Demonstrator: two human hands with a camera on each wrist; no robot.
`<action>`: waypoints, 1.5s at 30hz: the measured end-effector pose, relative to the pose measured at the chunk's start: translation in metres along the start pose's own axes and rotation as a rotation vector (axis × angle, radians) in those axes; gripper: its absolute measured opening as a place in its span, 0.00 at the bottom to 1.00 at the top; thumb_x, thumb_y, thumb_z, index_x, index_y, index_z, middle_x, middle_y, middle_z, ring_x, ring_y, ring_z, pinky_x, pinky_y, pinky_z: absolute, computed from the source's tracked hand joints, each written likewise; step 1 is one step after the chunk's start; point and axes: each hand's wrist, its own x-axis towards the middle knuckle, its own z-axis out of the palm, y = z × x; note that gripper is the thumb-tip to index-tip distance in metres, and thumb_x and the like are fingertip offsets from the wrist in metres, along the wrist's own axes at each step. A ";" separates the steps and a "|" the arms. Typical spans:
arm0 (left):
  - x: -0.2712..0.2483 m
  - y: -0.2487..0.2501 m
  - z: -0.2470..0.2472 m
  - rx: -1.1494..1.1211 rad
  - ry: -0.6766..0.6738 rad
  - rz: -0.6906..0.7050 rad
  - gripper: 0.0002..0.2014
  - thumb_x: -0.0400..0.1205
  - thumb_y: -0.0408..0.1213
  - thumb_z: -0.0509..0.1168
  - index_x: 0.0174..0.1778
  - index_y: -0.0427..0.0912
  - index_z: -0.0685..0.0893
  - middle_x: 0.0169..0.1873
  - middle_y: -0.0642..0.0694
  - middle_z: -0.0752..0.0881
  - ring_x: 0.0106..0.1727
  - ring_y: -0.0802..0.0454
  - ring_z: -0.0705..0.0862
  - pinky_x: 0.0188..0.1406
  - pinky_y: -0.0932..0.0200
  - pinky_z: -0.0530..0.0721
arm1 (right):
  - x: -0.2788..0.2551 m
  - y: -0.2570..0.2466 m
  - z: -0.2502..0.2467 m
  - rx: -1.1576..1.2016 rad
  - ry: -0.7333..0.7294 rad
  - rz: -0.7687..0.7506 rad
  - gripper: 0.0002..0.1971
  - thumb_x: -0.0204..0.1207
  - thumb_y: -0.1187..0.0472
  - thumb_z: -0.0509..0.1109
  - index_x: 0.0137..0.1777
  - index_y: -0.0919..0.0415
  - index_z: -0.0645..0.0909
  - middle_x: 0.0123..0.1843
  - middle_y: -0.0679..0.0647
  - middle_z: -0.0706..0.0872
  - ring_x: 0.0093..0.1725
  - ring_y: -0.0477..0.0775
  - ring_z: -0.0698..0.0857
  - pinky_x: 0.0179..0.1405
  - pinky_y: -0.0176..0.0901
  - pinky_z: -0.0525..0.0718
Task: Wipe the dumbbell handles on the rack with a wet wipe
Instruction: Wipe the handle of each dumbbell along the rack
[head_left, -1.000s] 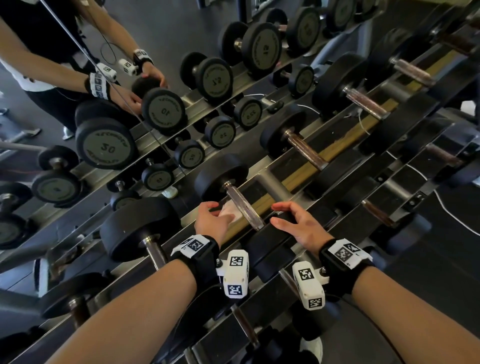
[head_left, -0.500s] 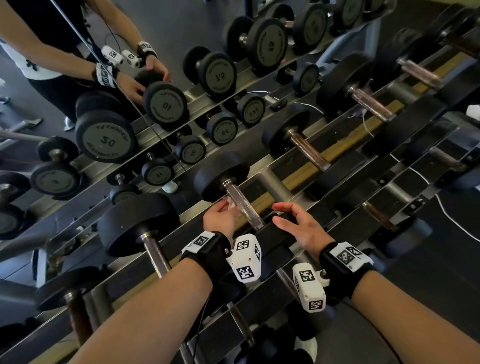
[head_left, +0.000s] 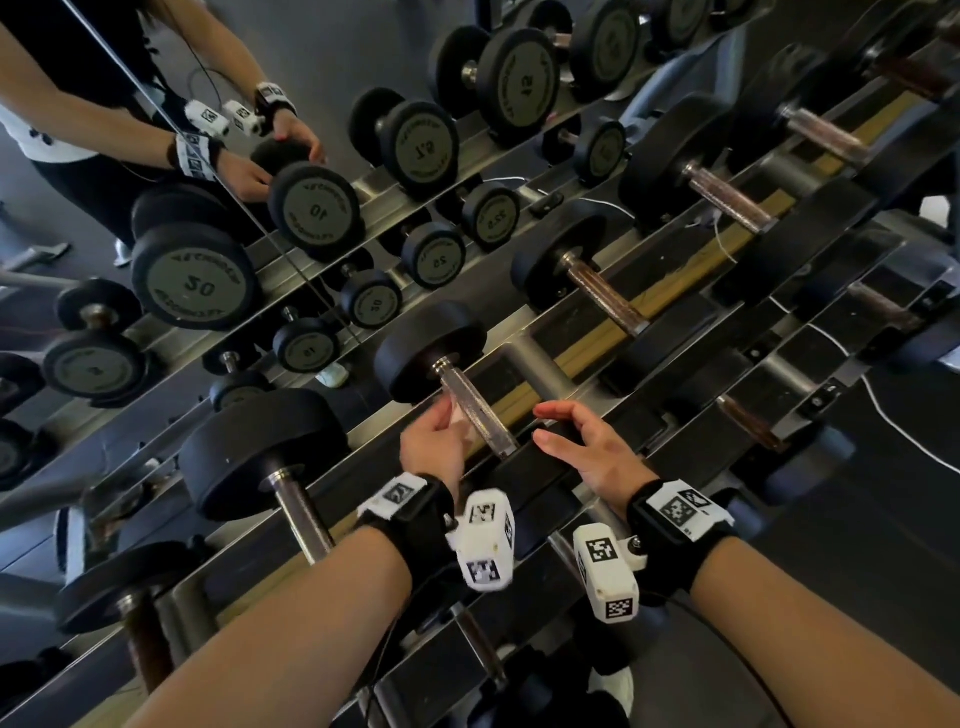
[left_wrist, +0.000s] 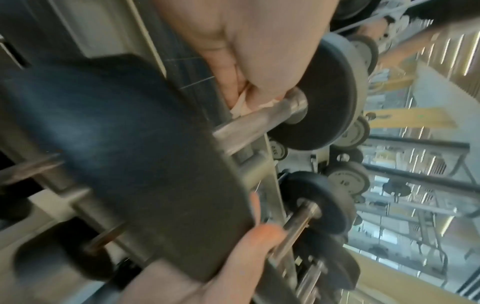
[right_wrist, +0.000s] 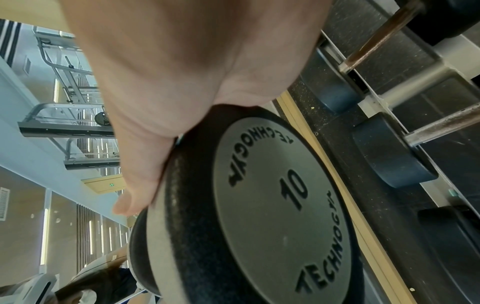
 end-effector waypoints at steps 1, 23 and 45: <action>-0.009 -0.009 0.000 0.023 -0.033 -0.001 0.22 0.81 0.27 0.67 0.70 0.48 0.82 0.62 0.49 0.88 0.60 0.52 0.87 0.65 0.48 0.84 | 0.000 0.000 0.000 0.001 -0.001 -0.003 0.26 0.61 0.35 0.81 0.59 0.34 0.83 0.64 0.46 0.86 0.64 0.49 0.86 0.70 0.59 0.83; 0.002 0.011 -0.007 -0.052 -0.051 -0.051 0.28 0.79 0.17 0.63 0.77 0.36 0.73 0.62 0.43 0.87 0.58 0.51 0.86 0.55 0.61 0.85 | -0.002 -0.001 0.003 0.068 0.018 -0.010 0.22 0.68 0.47 0.78 0.63 0.43 0.82 0.61 0.51 0.86 0.58 0.49 0.89 0.58 0.45 0.88; 0.000 0.015 -0.006 0.236 -0.066 0.040 0.27 0.77 0.23 0.66 0.74 0.40 0.79 0.65 0.48 0.86 0.67 0.50 0.82 0.74 0.51 0.76 | -0.006 -0.007 0.009 0.120 0.096 0.011 0.18 0.76 0.60 0.76 0.65 0.51 0.81 0.63 0.55 0.85 0.58 0.54 0.88 0.55 0.42 0.88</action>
